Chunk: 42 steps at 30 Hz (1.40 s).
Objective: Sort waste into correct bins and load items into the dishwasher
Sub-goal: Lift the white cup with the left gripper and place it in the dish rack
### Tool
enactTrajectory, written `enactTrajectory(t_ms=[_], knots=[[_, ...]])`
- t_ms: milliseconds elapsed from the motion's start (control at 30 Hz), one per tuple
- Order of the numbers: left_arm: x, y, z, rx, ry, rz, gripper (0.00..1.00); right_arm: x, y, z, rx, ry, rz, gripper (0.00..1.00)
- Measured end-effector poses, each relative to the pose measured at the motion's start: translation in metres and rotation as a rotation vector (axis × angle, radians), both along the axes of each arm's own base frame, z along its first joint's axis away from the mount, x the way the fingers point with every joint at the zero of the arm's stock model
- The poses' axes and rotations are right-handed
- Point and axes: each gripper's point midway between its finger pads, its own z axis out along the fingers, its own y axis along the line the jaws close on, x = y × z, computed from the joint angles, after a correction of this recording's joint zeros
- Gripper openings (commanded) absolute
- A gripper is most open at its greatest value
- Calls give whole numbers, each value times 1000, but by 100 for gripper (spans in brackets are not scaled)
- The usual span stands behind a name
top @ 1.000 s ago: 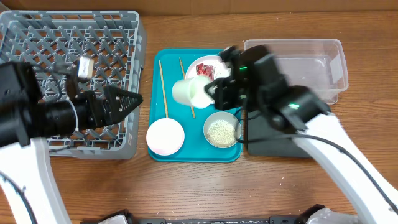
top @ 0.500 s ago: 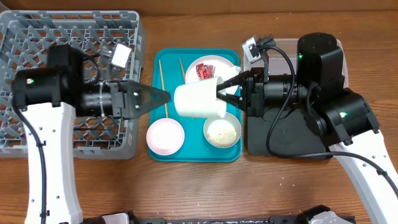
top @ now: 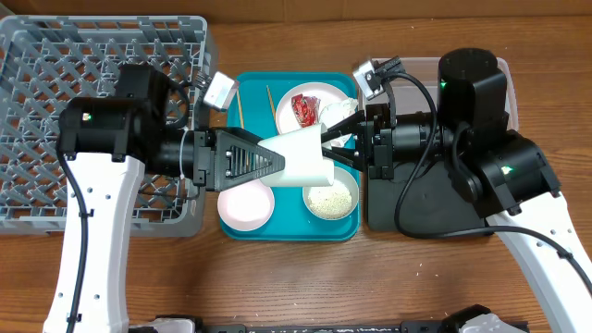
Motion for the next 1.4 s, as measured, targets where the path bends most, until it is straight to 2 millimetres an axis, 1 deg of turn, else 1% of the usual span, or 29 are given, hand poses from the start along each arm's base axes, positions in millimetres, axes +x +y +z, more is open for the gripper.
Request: enactTrajectory(t_ms=[33, 167, 267, 333, 367, 400, 467, 533, 567, 633, 700, 800, 833, 900, 967, 1033, 1100, 1133, 1167, 1300, 1333, 1400], knots=[[-2, -2, 1, -4, 2, -9, 71, 1, 0, 0, 2, -4, 0, 4], [-5, -6, 2, -11, -4, -27, 74, 2, 1, -2, 5, 3, 12, 4], [-6, -6, 2, -11, -4, -29, 72, 3, 2, -3, 8, 8, 21, 4], [-6, -6, 1, -8, -4, -29, 67, 3, 3, -3, 8, 13, 26, 4], [-6, -6, 1, -6, -4, -29, 64, 3, 3, -4, 9, 15, 28, 6], [-6, -6, 1, -5, -5, -29, 62, 2, 3, -4, 9, 15, 29, 10], [-6, -6, 1, -3, -7, -29, 62, 2, 3, -5, 5, 26, 26, 26], [-6, -8, -1, 4, -13, -35, 65, 3, 3, -7, -1, 33, 24, 49], [-7, -8, -3, 15, -18, -38, 66, 4, 3, -8, -4, 40, 22, 53], [-6, -8, -9, 50, -26, -35, 65, 5, 3, -9, -6, 42, 19, 56], [-3, -5, -15, 88, -31, -22, 64, 6, 2, -9, -6, 43, 16, 65], [5, 4, -24, 141, -28, 21, 60, 11, -5, -8, -5, 43, -13, 69], [10, 10, -27, 159, -25, 45, 59, 14, -10, -7, -6, 45, -32, 69], [22, 27, -37, 217, 2, 119, 57, 19, -25, -7, -11, 63, -81, 69], [35, 50, -50, 296, 55, 212, 56, 23, -42, -9, -25, 103, -140, 70], [45, 77, -66, 392, 135, 313, 56, 23, -55, -17, -55, 169, -200, 72], [50, 106, -84, 500, 231, 415, 56, 22, -66, -31, -108, 255, -264, 72], [51, 124, -96, 569, 294, 478, 56, 20, -71, -45, -158, 315, -305, 72], [51, 131, -100, 594, 318, 500, 56, 19, -73, -50, -180, 343, -323, 72], [41, 184, -139, 879, 551, 689, 57, 13, -91, -93, -369, 482, -450, 75], [36, 199, -147, 963, 610, 747, 57, 12, -95, -101, -408, 500, -474, 78], [28, 225, -158, 1105, 696, 847, 57, 11, -102, -111, -464, 516, -508, 79]])
